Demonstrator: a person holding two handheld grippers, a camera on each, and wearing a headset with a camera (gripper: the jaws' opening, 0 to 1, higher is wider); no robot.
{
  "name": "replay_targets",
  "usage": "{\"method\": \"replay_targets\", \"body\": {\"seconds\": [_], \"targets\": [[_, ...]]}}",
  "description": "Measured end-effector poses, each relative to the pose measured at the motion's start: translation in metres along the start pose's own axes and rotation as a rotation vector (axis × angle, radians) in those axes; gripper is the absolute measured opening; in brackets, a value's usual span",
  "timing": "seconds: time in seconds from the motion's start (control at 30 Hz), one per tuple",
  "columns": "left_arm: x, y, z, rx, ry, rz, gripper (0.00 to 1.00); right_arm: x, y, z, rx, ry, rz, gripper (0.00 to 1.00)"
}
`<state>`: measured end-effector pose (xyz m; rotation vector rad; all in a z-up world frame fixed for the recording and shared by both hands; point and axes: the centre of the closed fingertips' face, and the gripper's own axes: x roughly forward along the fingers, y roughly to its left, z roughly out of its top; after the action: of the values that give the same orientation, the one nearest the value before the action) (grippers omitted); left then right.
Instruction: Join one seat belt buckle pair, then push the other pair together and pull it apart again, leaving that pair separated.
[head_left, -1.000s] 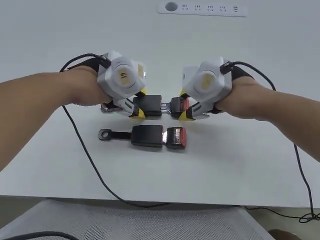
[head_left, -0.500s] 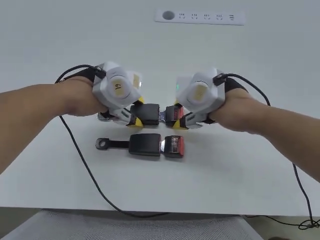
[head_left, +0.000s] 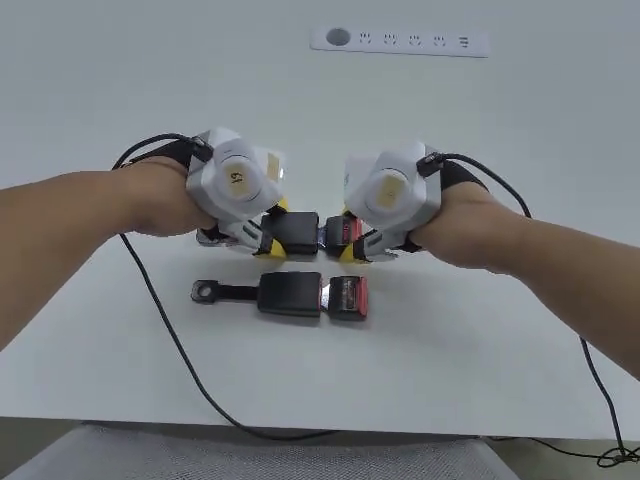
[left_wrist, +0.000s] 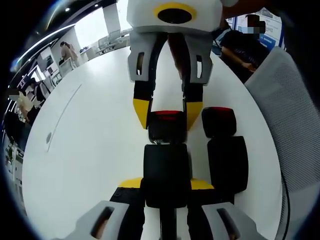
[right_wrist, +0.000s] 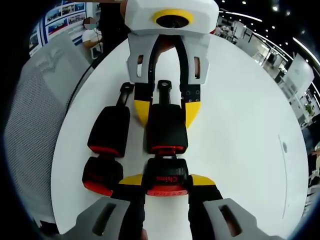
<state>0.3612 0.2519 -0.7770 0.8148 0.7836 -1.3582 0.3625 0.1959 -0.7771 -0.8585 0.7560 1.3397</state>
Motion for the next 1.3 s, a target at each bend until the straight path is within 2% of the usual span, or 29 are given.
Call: {"method": "replay_targets", "body": {"seconds": [0.1,0.2,0.27,0.7,1.1,1.23,1.27,1.3], "targets": [[0.000,0.000,0.000,0.000,0.001,0.001,0.32,-0.002,0.002,0.002,-0.003,0.002,0.001,0.28],[0.000,0.000,0.001,-0.001,-0.002,0.004,0.32,0.003,-0.001,-0.001,-0.003,0.004,0.004,0.28],[0.000,0.000,0.001,-0.001,-0.002,0.004,0.32,-0.002,0.002,0.002,-0.003,0.006,0.003,0.28],[0.000,0.000,0.000,-0.005,0.003,0.001,0.32,-0.002,0.001,0.000,-0.003,0.009,0.004,0.29],[-0.001,-0.002,0.000,0.003,0.009,-0.009,0.32,-0.007,0.004,-0.009,0.009,0.031,-0.002,0.30],[-0.001,-0.001,-0.001,0.001,0.005,-0.005,0.32,-0.011,0.005,-0.012,0.013,0.017,-0.002,0.30],[-0.001,-0.001,0.000,0.001,0.004,-0.004,0.32,-0.004,0.004,-0.015,0.014,0.008,-0.001,0.30],[-0.001,-0.001,0.000,0.000,0.004,-0.003,0.32,-0.004,0.004,-0.015,0.017,0.005,-0.002,0.30]]}}
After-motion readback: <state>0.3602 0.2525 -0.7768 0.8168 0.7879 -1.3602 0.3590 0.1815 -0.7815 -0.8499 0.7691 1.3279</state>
